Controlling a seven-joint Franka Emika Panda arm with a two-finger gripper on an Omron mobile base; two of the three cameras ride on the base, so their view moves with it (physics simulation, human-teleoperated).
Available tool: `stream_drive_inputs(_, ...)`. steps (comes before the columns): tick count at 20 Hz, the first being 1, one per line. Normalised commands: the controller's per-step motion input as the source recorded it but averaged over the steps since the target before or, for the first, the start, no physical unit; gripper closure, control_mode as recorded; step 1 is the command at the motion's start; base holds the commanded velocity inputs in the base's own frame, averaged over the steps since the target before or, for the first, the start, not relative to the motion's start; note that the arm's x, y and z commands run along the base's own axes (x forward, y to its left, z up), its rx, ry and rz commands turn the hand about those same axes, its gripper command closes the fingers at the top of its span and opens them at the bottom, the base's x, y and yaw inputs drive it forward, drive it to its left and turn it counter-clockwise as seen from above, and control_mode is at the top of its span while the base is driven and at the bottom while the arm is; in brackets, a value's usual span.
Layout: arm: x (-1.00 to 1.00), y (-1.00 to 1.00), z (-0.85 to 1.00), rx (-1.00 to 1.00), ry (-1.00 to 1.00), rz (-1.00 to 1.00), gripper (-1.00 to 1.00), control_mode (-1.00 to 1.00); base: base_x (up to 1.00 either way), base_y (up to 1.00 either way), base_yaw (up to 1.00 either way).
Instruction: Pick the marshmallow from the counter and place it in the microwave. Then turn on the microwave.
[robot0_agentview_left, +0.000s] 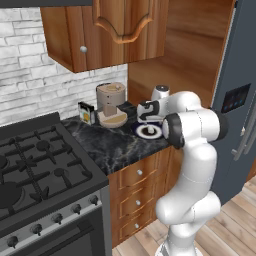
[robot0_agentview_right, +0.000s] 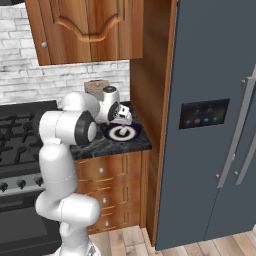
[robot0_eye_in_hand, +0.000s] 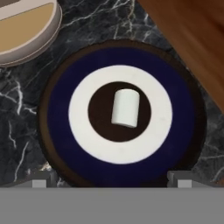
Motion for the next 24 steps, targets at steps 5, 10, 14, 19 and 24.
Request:
stream_drive_inputs(5, 0.16, -0.04, -0.11, 0.00, 0.00, 0.00, -1.00, -1.00, 0.00, 0.00, 0.00)
stream_drive_inputs(10, 0.13, -0.04, -0.10, 0.00, 0.00, 0.00, -1.00, -1.00, 0.00, 0.00, 0.00)
stream_drive_inputs(14, 0.14, -0.03, -0.12, 0.00, 0.00, 0.00, -1.00, -1.00, 0.00, 0.00, 0.00)
stream_drive_inputs(19, 0.14, -0.01, -0.11, 0.00, 0.01, 0.00, -1.00, -1.00, 0.00, 0.00, 0.00)
stream_drive_inputs(24, 0.13, -0.03, -0.10, 0.00, 0.01, 0.00, -1.00, -1.00, 0.00, 0.00, 0.00)
